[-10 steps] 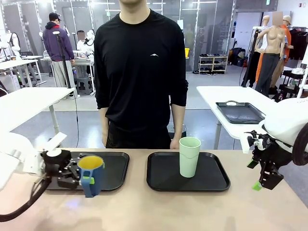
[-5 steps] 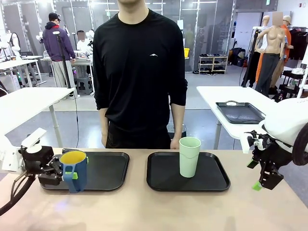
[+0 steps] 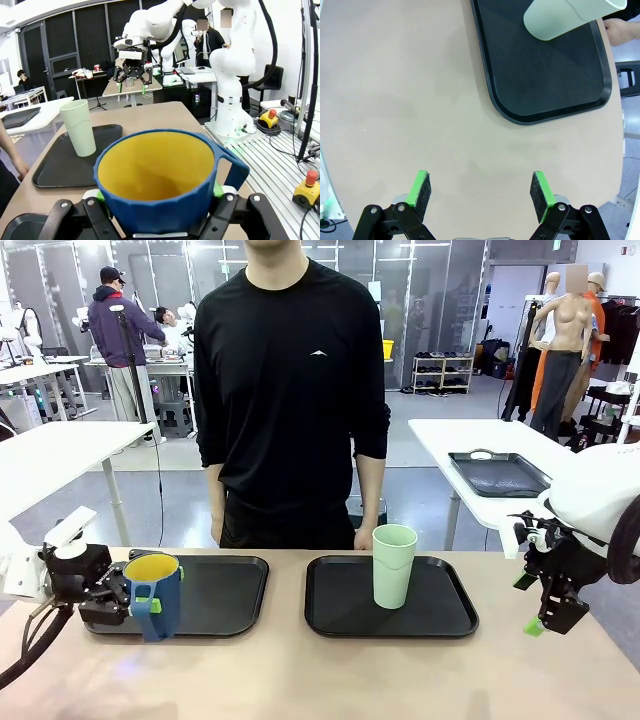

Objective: Sort and store the cups by type.
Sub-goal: Pick up the Handle plastic cup and place it into the empty Flat Tray.

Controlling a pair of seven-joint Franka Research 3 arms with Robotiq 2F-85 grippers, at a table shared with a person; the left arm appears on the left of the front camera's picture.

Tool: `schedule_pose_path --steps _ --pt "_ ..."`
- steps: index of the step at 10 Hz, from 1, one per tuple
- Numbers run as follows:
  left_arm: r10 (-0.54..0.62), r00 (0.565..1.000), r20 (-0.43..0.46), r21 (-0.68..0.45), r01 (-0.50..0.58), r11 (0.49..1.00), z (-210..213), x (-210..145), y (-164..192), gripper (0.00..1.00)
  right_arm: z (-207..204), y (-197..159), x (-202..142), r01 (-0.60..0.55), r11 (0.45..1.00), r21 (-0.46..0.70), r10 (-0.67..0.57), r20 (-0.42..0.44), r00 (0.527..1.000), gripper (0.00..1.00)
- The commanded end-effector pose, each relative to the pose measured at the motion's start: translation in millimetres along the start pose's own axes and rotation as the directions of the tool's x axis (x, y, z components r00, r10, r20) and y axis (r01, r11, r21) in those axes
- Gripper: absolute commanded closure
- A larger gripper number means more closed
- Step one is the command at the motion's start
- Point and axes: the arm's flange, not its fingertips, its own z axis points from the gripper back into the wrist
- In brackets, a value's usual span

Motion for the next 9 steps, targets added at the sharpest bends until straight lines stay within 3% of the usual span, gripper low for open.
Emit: schedule_pose_path --steps 1,4,9 --pt "0.000 1.000 0.000 0.000 0.000 1.000 0 0 0 0.23 -2 0 1 0.010 1.000 -0.008 -0.010 -0.013 1.000 0.00" --pt "-0.042 0.998 0.056 0.033 0.040 0.999 21 -19 57 0.23 -2 0 1 0.010 1.000 -0.008 -0.010 -0.013 1.000 0.00" --pt "-0.037 0.999 0.037 0.151 0.031 0.988 42 -36 137 0.23 -2 0 1 0.010 1.000 -0.008 -0.010 -0.013 1.000 0.00"
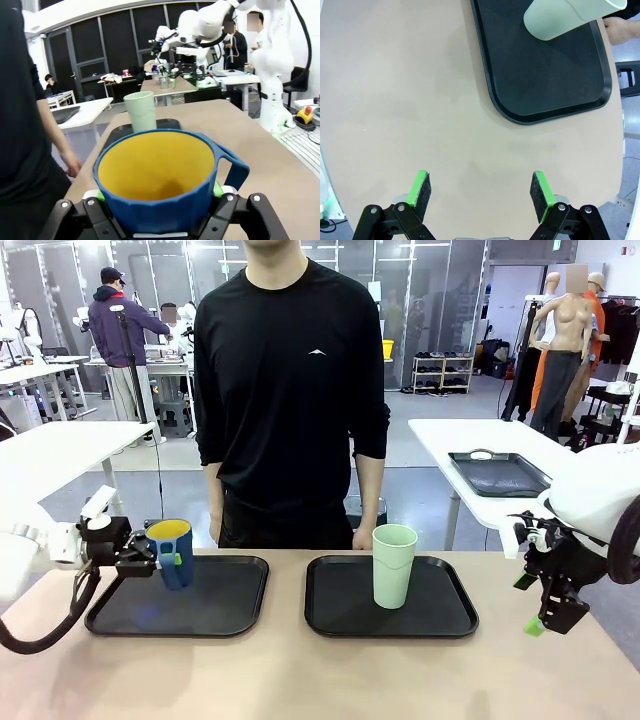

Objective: Sort and store the cups by type.
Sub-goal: Pick up the Handle plastic cup and place it into the empty Flat Tray.

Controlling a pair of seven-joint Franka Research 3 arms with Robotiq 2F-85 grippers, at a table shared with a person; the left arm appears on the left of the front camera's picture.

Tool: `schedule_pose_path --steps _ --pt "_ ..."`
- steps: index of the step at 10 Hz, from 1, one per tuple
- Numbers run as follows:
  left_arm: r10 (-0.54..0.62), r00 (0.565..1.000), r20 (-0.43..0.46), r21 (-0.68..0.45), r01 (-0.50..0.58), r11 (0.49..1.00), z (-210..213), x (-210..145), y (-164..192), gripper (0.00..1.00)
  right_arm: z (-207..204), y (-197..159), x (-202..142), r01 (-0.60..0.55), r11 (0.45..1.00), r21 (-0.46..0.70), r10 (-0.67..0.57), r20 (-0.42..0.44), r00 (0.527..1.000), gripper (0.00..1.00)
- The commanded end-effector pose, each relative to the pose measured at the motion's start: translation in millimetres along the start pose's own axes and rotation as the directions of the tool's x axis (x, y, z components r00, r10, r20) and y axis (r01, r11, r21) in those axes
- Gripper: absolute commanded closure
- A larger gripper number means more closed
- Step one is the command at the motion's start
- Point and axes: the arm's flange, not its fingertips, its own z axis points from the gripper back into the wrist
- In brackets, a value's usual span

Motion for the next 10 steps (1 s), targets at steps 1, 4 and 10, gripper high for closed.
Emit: schedule_pose_path --steps 1,4,10 --pt "0.027 0.999 -0.017 0.024 -0.027 0.999 0 -6 21 0.23 -2 0 1 0.010 1.000 -0.008 -0.010 -0.013 1.000 0.00" --pt "0.025 0.999 -0.026 0.030 -0.024 0.999 5 -11 27 0.23 -2 0 1 0.010 1.000 -0.008 -0.010 -0.013 1.000 0.00" --pt "-0.003 0.999 -0.038 -0.007 0.002 1.000 5 -46 37 0.23 -2 0 1 0.010 1.000 -0.008 -0.010 -0.013 1.000 0.00"
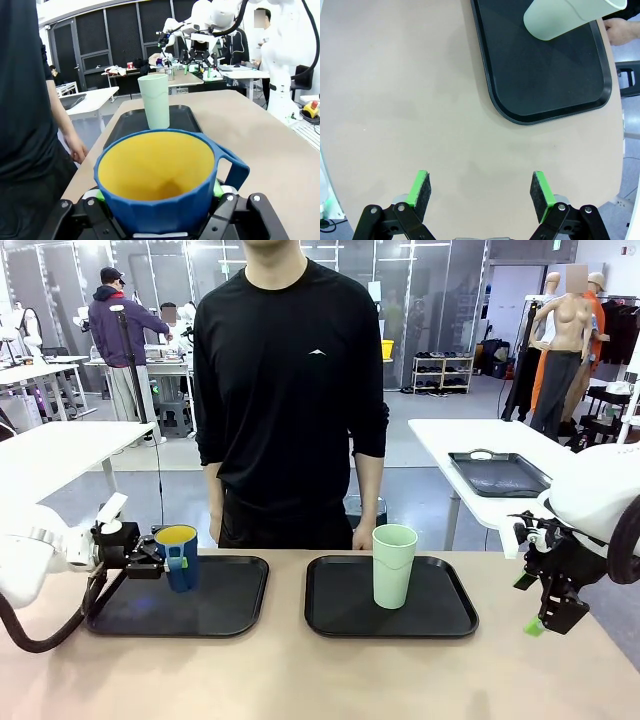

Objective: Sort and store the cups by type.
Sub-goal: Pick up the Handle plastic cup and place it into the empty Flat Tray.

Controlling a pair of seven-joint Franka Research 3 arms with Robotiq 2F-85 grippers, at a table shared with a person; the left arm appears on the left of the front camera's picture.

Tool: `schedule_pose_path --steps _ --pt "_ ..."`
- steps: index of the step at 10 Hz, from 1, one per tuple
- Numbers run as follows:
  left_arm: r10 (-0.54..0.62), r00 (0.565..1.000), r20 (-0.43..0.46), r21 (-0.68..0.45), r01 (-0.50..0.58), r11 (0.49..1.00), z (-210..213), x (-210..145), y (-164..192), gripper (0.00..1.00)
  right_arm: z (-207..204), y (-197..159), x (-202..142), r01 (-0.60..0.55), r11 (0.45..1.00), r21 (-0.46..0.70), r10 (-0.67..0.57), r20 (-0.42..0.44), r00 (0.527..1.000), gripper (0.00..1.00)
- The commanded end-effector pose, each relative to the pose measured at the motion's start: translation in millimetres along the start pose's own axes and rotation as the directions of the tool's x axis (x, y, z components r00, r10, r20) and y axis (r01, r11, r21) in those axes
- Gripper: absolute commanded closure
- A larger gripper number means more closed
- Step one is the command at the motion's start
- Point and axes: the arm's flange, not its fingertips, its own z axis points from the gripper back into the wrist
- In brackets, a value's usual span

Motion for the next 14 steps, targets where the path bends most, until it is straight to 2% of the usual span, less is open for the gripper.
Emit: schedule_pose_path --steps 1,6,14 --pt "-0.036 0.999 -0.018 -0.014 0.035 0.999 -1 -12 11 0.23 -2 0 1 0.010 1.000 -0.008 -0.010 -0.013 1.000 0.00" --pt "-0.096 0.995 -0.033 -0.020 0.095 0.995 0 -41 16 0.23 -2 0 1 0.010 1.000 -0.008 -0.010 -0.013 1.000 0.00" --pt "-0.067 0.996 -0.065 -0.024 0.066 0.998 0 -66 19 0.23 -2 0 1 0.010 1.000 -0.008 -0.010 -0.013 1.000 0.00"
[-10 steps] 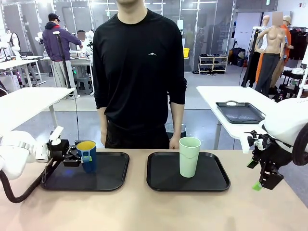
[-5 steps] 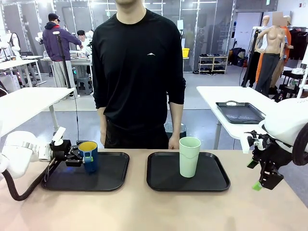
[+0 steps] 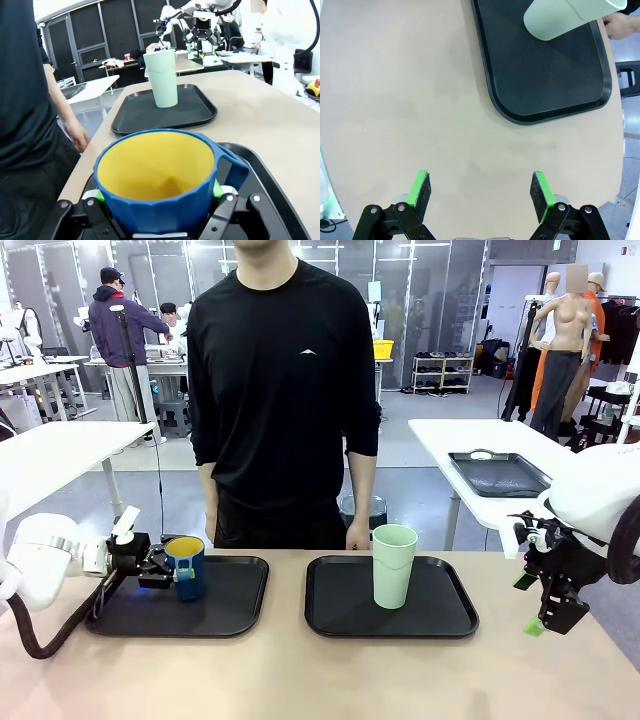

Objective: Sort and store the cups by type.
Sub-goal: Pick up the Handle plastic cup and place it into the empty Flat Tray.

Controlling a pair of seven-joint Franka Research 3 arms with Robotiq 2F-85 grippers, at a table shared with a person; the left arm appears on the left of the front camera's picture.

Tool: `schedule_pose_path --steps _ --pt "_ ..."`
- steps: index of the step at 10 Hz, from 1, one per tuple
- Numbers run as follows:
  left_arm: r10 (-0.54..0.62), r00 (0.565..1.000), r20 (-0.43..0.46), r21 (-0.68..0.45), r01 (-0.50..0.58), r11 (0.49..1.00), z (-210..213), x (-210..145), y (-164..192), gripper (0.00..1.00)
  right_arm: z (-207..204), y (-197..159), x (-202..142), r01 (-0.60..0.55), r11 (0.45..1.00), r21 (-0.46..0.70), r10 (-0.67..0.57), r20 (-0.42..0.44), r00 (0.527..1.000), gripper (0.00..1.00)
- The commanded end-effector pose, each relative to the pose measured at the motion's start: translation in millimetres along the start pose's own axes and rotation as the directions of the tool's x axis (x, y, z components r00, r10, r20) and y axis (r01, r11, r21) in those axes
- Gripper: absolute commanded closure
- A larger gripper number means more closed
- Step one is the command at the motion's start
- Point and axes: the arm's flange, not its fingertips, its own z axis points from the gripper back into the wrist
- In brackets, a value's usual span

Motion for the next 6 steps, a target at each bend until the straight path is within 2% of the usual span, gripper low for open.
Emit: schedule_pose_path --steps 1,3,4,6 --pt "-0.017 1.000 -0.023 -0.002 0.017 1.000 -1.3 -24.4 -11.7 0.23 -2.3 -0.2 0.9 0.010 1.000 -0.008 -0.010 -0.013 1.000 0.00" --pt "0.001 1.000 -0.025 -0.007 -0.002 1.000 1.2 -27.4 -12.8 0.23 -2.3 -0.2 0.9 0.010 1.000 -0.008 -0.010 -0.013 1.000 0.00" --pt "0.010 1.000 -0.023 -0.015 -0.010 1.000 1.5 -27.9 -13.1 0.04 -2.3 -0.2 0.9 0.010 1.000 -0.008 -0.010 -0.013 1.000 0.00" --pt "0.015 1.000 -0.022 -0.010 -0.015 1.000 4.6 -27.2 -14.4 0.00 -2.3 -0.2 0.9 0.010 1.000 -0.008 -0.010 -0.013 1.000 0.00"
